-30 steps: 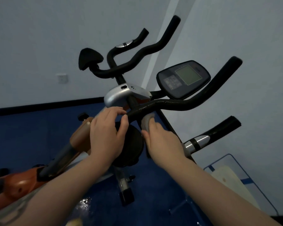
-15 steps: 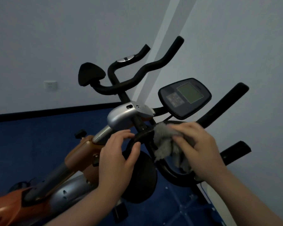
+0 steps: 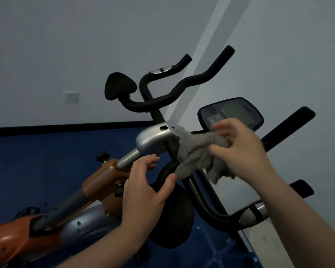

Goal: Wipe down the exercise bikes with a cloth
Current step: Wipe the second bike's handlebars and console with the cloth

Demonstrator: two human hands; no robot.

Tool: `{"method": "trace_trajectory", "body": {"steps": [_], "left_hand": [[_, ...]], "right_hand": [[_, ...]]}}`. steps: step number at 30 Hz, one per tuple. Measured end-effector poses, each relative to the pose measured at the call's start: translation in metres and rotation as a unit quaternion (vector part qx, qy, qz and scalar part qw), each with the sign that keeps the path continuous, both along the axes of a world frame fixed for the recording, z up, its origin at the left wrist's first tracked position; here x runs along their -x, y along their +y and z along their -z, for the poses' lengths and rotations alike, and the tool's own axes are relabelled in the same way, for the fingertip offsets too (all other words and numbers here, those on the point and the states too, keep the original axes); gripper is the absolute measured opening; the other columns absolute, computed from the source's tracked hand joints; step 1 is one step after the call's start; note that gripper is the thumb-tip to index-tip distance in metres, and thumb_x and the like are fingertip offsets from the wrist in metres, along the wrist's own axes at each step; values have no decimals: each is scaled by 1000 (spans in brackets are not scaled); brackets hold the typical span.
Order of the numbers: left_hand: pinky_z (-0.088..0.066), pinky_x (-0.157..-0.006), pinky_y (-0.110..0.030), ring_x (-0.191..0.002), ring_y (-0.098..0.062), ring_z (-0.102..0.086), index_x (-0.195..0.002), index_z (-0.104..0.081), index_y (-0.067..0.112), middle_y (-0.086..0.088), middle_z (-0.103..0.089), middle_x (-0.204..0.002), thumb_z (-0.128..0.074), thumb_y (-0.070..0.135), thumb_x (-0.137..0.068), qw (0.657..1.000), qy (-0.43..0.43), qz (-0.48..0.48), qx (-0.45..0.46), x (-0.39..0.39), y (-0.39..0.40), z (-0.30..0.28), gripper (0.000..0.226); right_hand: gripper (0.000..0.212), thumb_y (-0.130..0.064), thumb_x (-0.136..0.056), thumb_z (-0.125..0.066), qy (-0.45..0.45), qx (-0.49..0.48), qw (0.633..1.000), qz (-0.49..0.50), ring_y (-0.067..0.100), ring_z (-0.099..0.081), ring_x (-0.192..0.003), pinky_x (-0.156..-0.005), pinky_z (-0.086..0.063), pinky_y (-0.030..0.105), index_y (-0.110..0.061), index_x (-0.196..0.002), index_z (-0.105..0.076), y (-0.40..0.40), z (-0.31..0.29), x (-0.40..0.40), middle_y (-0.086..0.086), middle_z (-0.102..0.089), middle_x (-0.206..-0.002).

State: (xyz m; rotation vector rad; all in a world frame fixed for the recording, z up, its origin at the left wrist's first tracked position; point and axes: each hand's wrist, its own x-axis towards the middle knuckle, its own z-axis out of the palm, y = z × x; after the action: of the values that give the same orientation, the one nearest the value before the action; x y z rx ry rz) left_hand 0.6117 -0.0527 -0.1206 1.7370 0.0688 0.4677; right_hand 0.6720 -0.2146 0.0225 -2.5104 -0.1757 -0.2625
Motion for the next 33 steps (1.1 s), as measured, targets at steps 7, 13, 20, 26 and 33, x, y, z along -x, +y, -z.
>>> {"method": "trace_trajectory", "body": {"steps": [7, 13, 20, 26, 33], "left_hand": [[-46, -93, -44, -109, 2, -52, -113, -46, 45, 29, -50, -112, -59, 60, -73, 1000, 8, -16, -2, 0, -1, 0, 44], [-47, -92, -45, -110, 2, -51, -114, -44, 48, 29, -50, -112, -58, 63, -74, 1000, 14, -25, -7, 1, -1, -1, 44], [-47, -92, -41, -111, 3, -49, -112, -43, 49, 28, -49, -113, -57, 58, -78, 999, -1, -21, -41, 3, 0, -5, 39], [-43, -74, -17, -97, 7, -53, -98, -47, 46, 24, -55, -97, -52, 61, -77, 997, 26, -8, -78, 5, 0, -6, 26], [-47, -60, -22, -78, -1, -57, -80, -47, 38, 17, -56, -80, -63, 62, -69, 997, 41, -32, -64, 8, -2, -4, 31]], "right_hand": [[23, -28, -72, -73, -159, 136, 971, -116, 2, -48, -85, -77, -42, 9, -18, -93, -69, 16, 22, 11, -7, -51, -101], [37, -58, -82, -51, -96, 183, 957, -204, 8, -45, -113, -94, -29, 31, -32, -102, -70, 13, 37, -3, -12, -56, -110], [54, -56, -92, -27, -39, 360, 887, -287, 18, -48, -112, -100, -35, 32, -24, -128, -50, 24, 56, -13, 1, -53, -120], [32, -29, -91, -56, -27, 236, 912, -335, 7, -41, -96, -82, -29, 21, -14, -117, -49, 24, 48, -21, 2, -53, -108], [34, -39, -91, -57, 10, 236, 877, -419, 8, -49, -107, -93, -42, 31, -22, -120, -56, 32, 47, -25, -7, -56, -115]]}}
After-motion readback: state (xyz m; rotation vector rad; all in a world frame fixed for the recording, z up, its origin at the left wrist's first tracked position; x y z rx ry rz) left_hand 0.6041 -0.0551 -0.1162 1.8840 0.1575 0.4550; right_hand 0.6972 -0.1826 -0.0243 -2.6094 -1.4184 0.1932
